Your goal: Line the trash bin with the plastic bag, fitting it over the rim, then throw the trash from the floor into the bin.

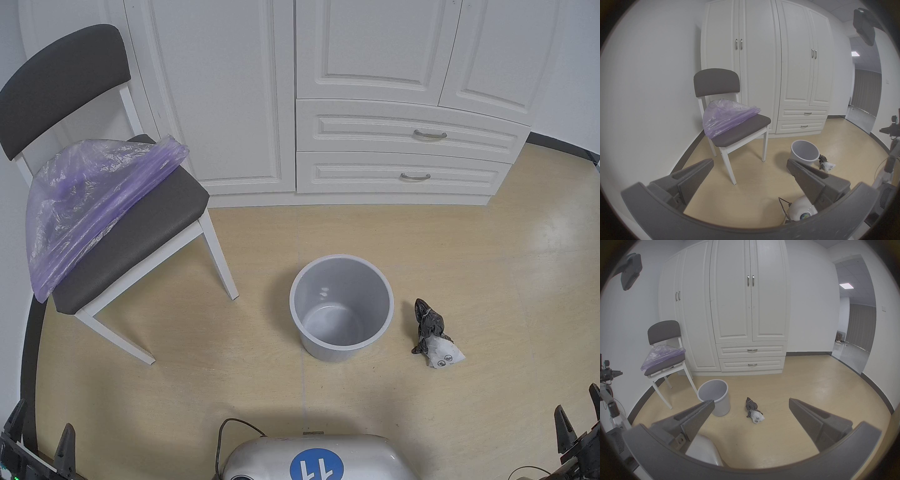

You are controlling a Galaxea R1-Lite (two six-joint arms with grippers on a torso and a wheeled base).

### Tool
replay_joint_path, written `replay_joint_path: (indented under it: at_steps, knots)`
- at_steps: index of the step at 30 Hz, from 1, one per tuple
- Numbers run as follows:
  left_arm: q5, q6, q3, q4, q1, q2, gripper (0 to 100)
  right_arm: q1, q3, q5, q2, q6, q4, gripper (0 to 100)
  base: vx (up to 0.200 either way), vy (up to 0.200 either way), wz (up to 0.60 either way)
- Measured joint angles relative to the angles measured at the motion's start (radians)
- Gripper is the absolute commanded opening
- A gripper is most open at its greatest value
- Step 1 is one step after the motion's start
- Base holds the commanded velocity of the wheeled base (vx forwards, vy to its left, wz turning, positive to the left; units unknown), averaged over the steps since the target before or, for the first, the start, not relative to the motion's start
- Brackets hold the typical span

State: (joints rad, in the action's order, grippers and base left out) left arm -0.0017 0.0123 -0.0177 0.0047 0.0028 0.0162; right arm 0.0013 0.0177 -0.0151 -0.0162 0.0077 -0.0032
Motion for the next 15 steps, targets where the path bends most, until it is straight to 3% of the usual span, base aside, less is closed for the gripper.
replay_joint_path:
  at_steps: [15]
  knots:
    - [0.000, 0.000, 0.000, 0.000, 0.001, 0.000, 100, 0.000, 0.000, 0.000, 0.000, 0.000, 0.000, 100, 0.000, 0.000, 0.00]
